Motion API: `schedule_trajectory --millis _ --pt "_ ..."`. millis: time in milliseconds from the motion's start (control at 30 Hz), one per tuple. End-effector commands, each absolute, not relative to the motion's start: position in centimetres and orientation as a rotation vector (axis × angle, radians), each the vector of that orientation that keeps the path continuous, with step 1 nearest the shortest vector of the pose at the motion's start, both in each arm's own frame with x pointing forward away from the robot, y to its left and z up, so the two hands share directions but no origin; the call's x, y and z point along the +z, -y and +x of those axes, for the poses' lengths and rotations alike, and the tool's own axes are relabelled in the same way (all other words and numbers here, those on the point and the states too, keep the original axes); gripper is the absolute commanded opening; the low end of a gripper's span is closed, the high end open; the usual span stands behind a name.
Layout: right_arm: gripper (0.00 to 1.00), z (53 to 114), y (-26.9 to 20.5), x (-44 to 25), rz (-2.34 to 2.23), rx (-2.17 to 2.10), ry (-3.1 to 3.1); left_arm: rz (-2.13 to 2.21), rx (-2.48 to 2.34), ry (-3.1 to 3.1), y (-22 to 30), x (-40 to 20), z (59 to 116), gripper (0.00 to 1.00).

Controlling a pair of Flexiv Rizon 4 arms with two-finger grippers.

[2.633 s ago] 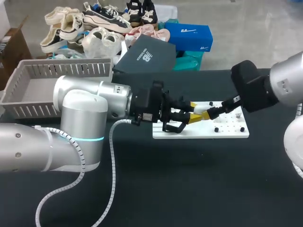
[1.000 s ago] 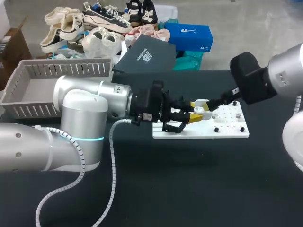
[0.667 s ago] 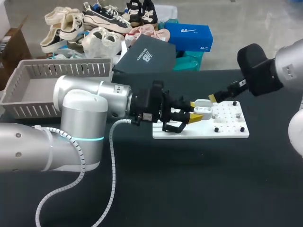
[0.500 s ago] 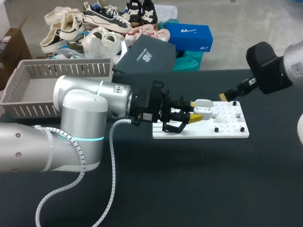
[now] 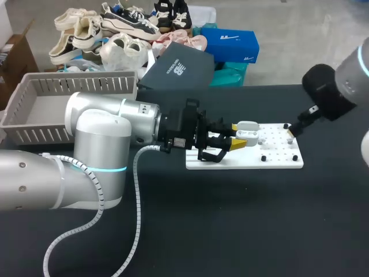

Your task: Pick up each earbud case from the left stands, insert the matching earbuds, close the lid, and place the case in the box.

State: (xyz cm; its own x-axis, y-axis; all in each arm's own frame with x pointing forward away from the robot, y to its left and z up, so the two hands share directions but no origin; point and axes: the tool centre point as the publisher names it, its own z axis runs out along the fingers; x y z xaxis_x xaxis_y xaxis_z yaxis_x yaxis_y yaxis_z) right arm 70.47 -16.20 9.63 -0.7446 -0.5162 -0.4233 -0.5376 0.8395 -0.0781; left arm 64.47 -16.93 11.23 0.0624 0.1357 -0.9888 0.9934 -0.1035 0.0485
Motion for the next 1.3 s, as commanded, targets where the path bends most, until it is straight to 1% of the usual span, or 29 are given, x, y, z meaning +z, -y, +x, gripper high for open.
schedule_trajectory --millis 33,333,400,433,467,533,633,700,767,867,933,967,1000,1033,1100,1200,1300 --pt "1.0 72.2 15.1 8.6 -0.65 -0.374 -2.567 1.411 -1.172 -1.218 17.0 11.2 64.5 0.0" --pt "0.99 73.1 15.2 6.6 -0.64 -0.424 -2.61 1.411 -1.172 -1.218 17.0 11.2 64.5 0.0" --pt "0.93 73.1 15.3 6.2 -0.632 -0.421 -2.621 1.411 -1.172 -1.218 17.0 11.2 64.5 0.0" --pt "0.92 73.1 15.3 6.1 -0.628 -0.422 -2.624 1.411 -1.172 -1.218 17.0 11.2 64.5 0.0" --pt "0.86 73.2 15.3 5.9 -0.619 -0.418 -2.63 1.411 -1.172 -1.218 17.0 11.2 64.5 0.0" --pt "0.8 73.2 15.4 5.7 -0.61 -0.416 -2.636 1.411 -1.172 -1.218 17.0 11.2 64.5 0.0" --pt "0.76 73.2 15.3 5.4 -0.594 -0.397 -2.652 1.411 -1.172 -1.218 17.0 11.2 64.5 0.0" --pt "0.69 73.3 15.3 5.1 -0.583 -0.384 -2.664 1.411 -1.172 -1.218 17.0 11.2 64.5 0.0" --pt "0.67 73.3 15.2 4.8 -0.581 -0.366 -2.679 1.411 -1.172 -1.218 17.0 11.2 64.5 0.0" --pt "0.67 73.2 15.1 4.5 -0.583 -0.366 -2.686 1.411 -1.172 -1.218 17.0 11.2 64.5 0.0" --pt "0.62 73.2 15.0 4.2 -0.58 -0.36 -2.692 1.411 -1.172 -1.218 17.0 11.2 64.5 0.0" --pt "0.6 73.2 15.0 4.1 -0.58 -0.36 -2.693 1.411 -1.172 -1.218 17.0 11.2 64.5 0.0" --pt "0.53 73.2 15.0 4.0 -0.579 -0.358 -2.696 1.411 -1.172 -1.218 17.0 11.2 64.5 0.0" --pt "0.5 73.2 15.0 3.9 -0.578 -0.359 -2.697 1.411 -1.172 -1.218 17.0 11.2 64.5 0.0" --pt "0.49 73.3 15.0 3.7 -0.571 -0.358 -2.703 1.411 -1.172 -1.218 17.0 11.2 64.5 0.0" --pt "0.45 73.4 15.1 3.4 -0.563 -0.355 -2.709 1.411 -1.172 -1.218 17.0 11.2 64.5 0.0" --pt "0.45 73.4 15.1 3.3 -0.559 -0.357 -2.712 1.411 -1.172 -1.218 17.0 11.2 64.5 0.0"
